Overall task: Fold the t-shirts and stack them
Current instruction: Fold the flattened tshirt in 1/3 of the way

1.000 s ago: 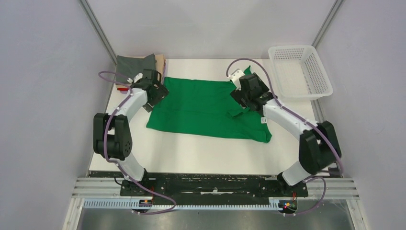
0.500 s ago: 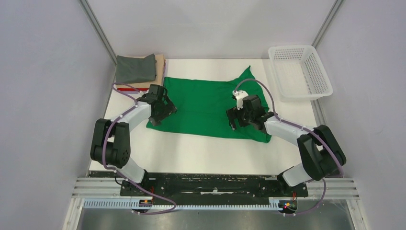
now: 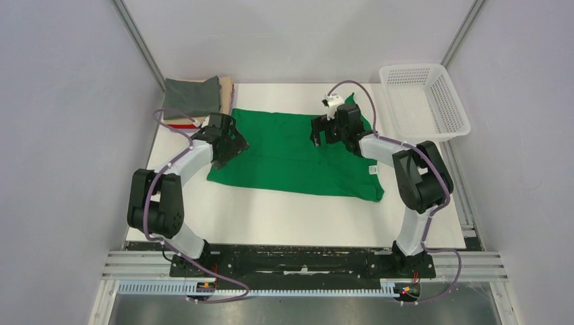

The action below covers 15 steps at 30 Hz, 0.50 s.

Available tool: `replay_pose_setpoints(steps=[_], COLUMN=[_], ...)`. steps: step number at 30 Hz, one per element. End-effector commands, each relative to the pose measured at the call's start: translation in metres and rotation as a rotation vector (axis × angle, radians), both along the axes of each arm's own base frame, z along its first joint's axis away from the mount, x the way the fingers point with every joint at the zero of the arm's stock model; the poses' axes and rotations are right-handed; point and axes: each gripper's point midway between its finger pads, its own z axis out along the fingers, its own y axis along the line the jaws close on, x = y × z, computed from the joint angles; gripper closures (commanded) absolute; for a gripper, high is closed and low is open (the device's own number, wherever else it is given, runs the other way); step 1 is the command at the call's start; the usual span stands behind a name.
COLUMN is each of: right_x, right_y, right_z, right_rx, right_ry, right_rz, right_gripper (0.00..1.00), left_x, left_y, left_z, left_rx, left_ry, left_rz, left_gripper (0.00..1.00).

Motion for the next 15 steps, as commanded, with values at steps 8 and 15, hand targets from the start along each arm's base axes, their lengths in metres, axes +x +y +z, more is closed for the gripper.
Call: replay_pose_setpoints(steps=[8,15], right_x=[-0.041,-0.109], right_y=[-0.05,-0.066], right_z=[0.041,-0.016], right_rx=[-0.052,-0.023], right_ry=[-0.075,0.096], right_rz=[-0.122,-0.15], right_gripper=[0.02,0.02], left_x=[0.039,0.025], left_y=[-0.023,-0.021], left_z=[0.005,-0.033], left_rx=[-0.054,-0.037], left_ry=[-0.073,0.024], left_rz=[-0.09,-0.092], left_gripper=[0.0,0.0])
